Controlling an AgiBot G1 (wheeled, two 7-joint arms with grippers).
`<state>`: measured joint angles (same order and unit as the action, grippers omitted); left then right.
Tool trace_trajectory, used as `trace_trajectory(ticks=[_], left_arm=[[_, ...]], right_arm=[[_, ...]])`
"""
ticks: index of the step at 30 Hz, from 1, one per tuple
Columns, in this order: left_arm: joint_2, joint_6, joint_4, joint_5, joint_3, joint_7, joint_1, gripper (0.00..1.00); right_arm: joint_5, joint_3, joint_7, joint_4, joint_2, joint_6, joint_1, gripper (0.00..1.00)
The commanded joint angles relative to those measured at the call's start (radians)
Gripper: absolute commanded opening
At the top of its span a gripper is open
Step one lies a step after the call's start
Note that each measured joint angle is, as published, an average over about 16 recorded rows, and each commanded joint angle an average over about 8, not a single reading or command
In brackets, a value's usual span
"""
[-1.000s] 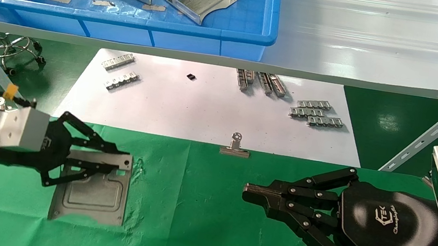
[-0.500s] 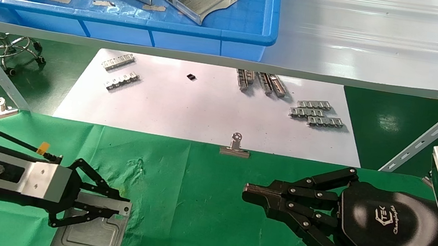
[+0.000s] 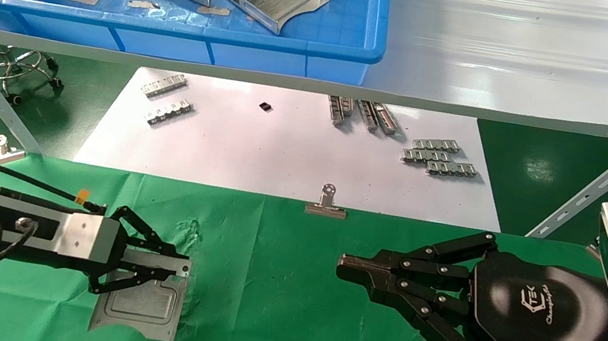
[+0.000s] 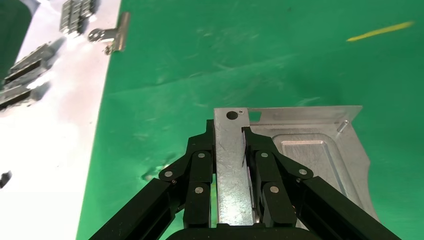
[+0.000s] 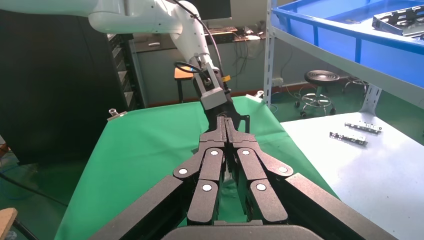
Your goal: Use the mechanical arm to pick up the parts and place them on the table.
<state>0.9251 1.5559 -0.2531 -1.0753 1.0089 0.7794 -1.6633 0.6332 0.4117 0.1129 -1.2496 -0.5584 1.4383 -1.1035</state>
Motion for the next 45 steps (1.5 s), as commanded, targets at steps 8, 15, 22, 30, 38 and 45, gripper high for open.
trace_trajectory(ticks=[8,15,22,30,38,45], left_arm=[[0.049,-0.017,0.107,-0.001,0.002,0.072,-0.011,1.00],[0.071,-0.019,0.154,-0.001,0.002,0.110,-0.019,1.00],[0.078,-0.011,0.180,-0.001,0.002,0.135,-0.034,1.00],[0.082,-0.018,0.196,0.002,0.000,0.171,-0.040,1.00],[0.100,-0.039,0.202,0.001,0.000,0.221,-0.039,1.00],[0.123,-0.069,0.213,0.003,-0.001,0.250,-0.044,1.00]], right_arm=[[0.000,0.000,0.000,0.000,0.000,0.000,0.000,0.00],[0.000,0.000,0.000,0.000,0.000,0.000,0.000,0.00],[0.000,0.000,0.000,0.000,0.000,0.000,0.000,0.00],[0.000,0.000,0.000,0.000,0.000,0.000,0.000,0.00],[0.000,0.000,0.000,0.000,0.000,0.000,0.000,0.00],[0.000,0.000,0.000,0.000,0.000,0.000,0.000,0.00]])
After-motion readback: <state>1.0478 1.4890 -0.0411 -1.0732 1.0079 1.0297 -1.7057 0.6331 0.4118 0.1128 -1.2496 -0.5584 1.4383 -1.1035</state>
